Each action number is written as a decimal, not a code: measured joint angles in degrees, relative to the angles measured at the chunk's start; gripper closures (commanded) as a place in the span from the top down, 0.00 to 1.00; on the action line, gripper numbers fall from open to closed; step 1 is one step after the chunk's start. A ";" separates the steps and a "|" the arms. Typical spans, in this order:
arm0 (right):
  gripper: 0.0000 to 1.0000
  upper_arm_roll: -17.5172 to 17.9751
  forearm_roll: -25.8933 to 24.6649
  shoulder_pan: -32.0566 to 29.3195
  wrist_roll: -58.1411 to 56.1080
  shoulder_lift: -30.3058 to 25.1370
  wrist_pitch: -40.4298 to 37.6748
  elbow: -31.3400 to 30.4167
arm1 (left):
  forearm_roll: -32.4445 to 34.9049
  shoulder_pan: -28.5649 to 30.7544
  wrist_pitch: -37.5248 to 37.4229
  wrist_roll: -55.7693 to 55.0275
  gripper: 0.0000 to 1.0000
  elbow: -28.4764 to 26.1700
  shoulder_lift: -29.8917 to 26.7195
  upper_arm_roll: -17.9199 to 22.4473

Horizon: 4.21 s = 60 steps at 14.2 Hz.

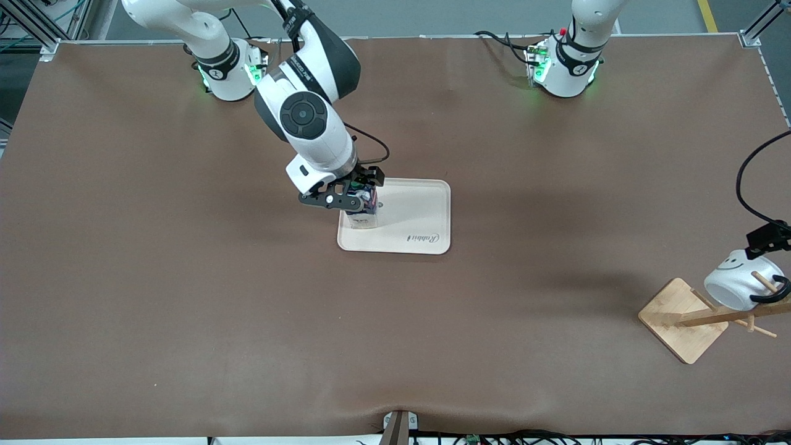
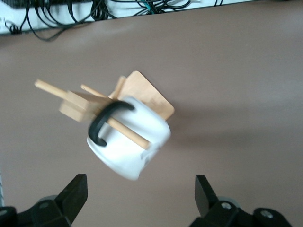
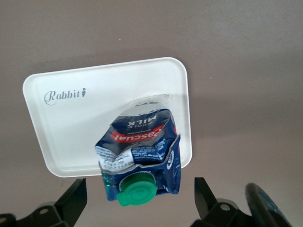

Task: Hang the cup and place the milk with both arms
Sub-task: 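Hang the mug handle on a stand peg while the right gripper grasps the milk, then open the left gripper and raise it while the right gripper holds the milk, then lift the milk carton with the right gripper and carry it off the tray, then lower the milk carton onto the table and open the right gripper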

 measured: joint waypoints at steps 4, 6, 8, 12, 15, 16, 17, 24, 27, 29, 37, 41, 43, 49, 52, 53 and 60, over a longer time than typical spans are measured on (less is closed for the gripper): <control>1.00 -0.01 -0.26 0.12 0.65 0.07 1.72 -0.59 | 0.00 -0.23 -4.08 -4.64 1.00 0.01 -2.77 -2.52; 1.00 -0.01 -0.26 0.78 1.01 0.37 2.28 -0.78 | 0.00 -0.22 -5.22 -4.70 1.00 0.03 -3.89 -3.06; 1.00 -0.01 -0.28 1.44 1.48 0.88 2.93 -0.80 | 0.00 -0.22 -6.87 -4.70 1.00 0.04 -4.72 -3.95; 1.00 -0.02 -1.96 1.91 2.13 1.79 4.96 -1.83 | -0.03 -0.36 -8.76 -4.72 1.00 0.05 -6.25 -5.08; 1.00 -0.02 -3.03 2.32 2.87 1.83 7.50 -3.34 | -1.98 -2.90 -10.79 -4.77 1.00 0.05 -7.66 -4.38; 0.98 -0.02 -3.70 2.54 3.49 1.84 7.82 -3.52 | -4.73 -4.90 -11.33 -4.88 1.00 0.05 -8.63 -2.30; 0.82 -0.02 -4.28 2.80 4.10 1.88 8.18 -3.65 | -8.94 -8.13 -11.89 -4.91 1.00 0.04 -9.93 1.87; 0.00 -0.12 -7.33 3.53 5.33 2.34 8.73 -3.73 | -17.69 -30.87 -12.69 -5.51 1.00 -1.26 -15.01 26.35; 0.00 -0.61 -7.32 3.41 10.61 2.28 8.55 -2.47 | -17.84 -42.04 -12.68 -5.59 1.00 -3.00 -16.37 37.64; 0.00 -1.09 -7.31 2.55 12.43 2.27 4.22 0.49 | -17.91 -45.29 -12.65 -5.60 1.00 -4.90 -17.87 40.89; 0.00 -1.56 -6.80 -7.38 8.61 -1.21 -14.72 10.50 | -18.01 -46.30 -11.79 -5.45 1.00 -9.02 -22.57 42.72; 0.00 -1.79 -6.87 -13.30 -0.72 -3.38 -17.37 10.42 | -18.03 -46.26 -11.00 -5.28 1.00 -9.36 -22.66 42.72; 0.00 -1.92 -6.91 -18.00 -6.77 -4.07 -18.04 9.91 | -18.16 -46.23 -10.05 -5.12 1.00 -9.93 -22.64 42.74; 0.00 -2.18 -6.91 -33.96 -22.08 -4.41 -20.00 4.65 | -18.58 -45.57 -9.91 -4.89 1.00 -10.49 -22.60 42.93; 0.00 -2.18 -7.67 -37.87 -28.12 -4.44 -17.75 0.53 | -18.62 -45.47 -9.91 -4.85 1.00 -10.55 -22.60 42.94; 0.00 -2.17 -9.16 -38.45 -29.08 -4.54 -16.06 -0.96 | -18.62 -45.47 -9.91 -4.85 1.00 -10.59 -22.60 42.94; 0.00 -2.16 -11.81 -42.19 -34.99 -7.57 -3.29 -13.84 | -18.67 -45.49 -9.89 -4.84 1.00 -10.64 -22.60 42.94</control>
